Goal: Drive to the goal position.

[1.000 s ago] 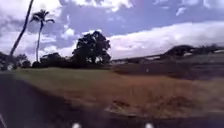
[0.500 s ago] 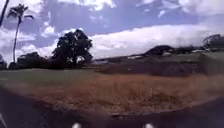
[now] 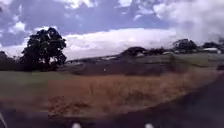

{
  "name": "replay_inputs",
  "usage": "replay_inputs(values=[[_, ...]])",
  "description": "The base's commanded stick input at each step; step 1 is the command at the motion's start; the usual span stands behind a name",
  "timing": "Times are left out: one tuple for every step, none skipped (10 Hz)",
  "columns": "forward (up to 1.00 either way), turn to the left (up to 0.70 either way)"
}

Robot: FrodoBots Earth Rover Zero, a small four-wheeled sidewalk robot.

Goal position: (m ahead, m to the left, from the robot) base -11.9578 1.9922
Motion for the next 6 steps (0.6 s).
replay_inputs(values=[[0.0,-0.7],[0.0,-0.7],[0.0,-0.7],[0.0,-0.7],[0.0,-0.7],[0.0,-0.7]])
